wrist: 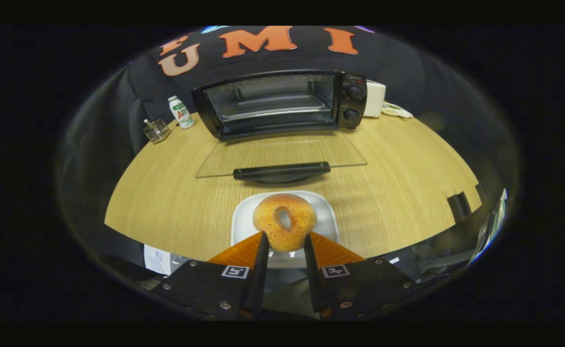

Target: Open the toaster oven, put the food inside, and close the toaster oven door.

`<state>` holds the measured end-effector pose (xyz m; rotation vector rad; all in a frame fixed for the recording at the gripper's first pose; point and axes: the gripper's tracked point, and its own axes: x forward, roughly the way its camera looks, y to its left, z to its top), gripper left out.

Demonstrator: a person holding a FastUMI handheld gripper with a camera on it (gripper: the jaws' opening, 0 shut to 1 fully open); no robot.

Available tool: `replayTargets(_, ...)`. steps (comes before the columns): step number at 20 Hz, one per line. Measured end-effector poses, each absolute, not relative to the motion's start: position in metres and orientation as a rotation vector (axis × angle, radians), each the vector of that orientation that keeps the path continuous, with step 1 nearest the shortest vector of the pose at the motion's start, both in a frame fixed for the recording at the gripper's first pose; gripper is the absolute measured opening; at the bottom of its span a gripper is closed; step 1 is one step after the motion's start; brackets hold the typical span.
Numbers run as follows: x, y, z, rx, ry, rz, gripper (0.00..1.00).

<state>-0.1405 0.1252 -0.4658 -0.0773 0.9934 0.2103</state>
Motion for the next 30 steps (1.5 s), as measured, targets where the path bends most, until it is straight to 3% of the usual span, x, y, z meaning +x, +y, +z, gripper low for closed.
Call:
replayTargets(14,-0.039,0.151,-0.393,-0.126,0.804,0.261,0.40)
replayTargets(30,0.059,0.200,-0.419,0.009,0.802,0.292,0.40)
